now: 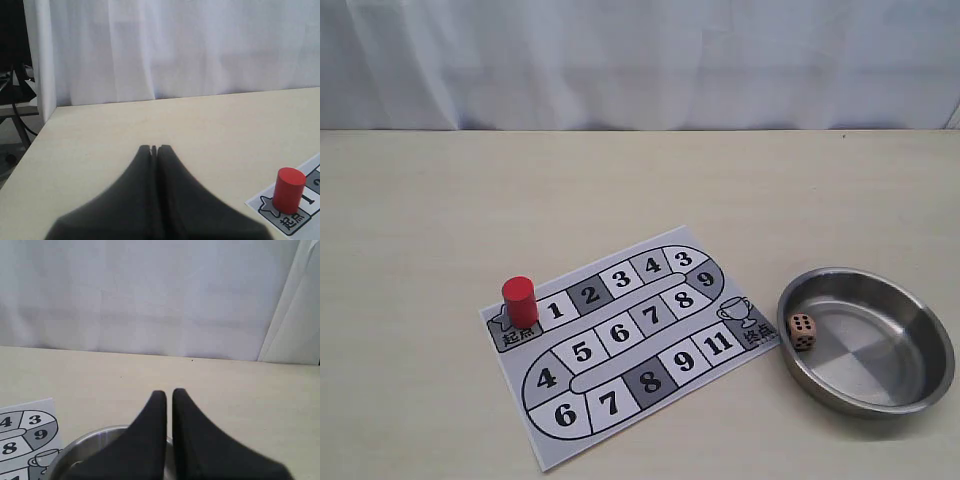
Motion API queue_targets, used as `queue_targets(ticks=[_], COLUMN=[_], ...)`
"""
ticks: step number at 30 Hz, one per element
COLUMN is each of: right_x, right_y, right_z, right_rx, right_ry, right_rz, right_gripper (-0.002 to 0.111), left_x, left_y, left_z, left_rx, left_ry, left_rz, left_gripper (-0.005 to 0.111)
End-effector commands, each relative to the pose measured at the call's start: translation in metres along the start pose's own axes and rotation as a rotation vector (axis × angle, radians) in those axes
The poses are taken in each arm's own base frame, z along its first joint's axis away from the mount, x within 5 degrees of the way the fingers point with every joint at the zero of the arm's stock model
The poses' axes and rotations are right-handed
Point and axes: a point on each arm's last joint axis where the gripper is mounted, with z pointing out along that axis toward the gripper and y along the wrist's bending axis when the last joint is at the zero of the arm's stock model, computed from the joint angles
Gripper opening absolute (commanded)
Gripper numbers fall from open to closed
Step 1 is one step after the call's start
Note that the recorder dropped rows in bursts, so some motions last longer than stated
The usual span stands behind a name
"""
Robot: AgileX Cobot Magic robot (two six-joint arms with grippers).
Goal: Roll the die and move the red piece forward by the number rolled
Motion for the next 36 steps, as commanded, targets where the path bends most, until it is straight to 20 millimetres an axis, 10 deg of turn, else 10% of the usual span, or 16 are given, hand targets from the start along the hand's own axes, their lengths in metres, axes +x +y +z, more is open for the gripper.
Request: queue_targets(ticks=[1,23,36], right_x=[0.000,-0.002,-0.094], right_y=[0.000,0.000,-0.006], right_z=[0.000,0.000,-0.031], right_rx=[0.001,0.004,-0.028], right_ry=[-0.007,-0.035,-0.285], right_rz=[0.004,0.004,0.192], right_gripper=[0.004,0.004,0.004], left_x=[0.000,0.000,0.000], left_y=[0.000,0.000,0.000], left_z=[0.000,0.000,0.000], left_rx=[0.003,0.003,0.003], left_ry=[-0.006,-0.006,-0.006], left_rz=[-0.006,-0.006,-0.008], left_gripper=[0.000,0.000,0.000])
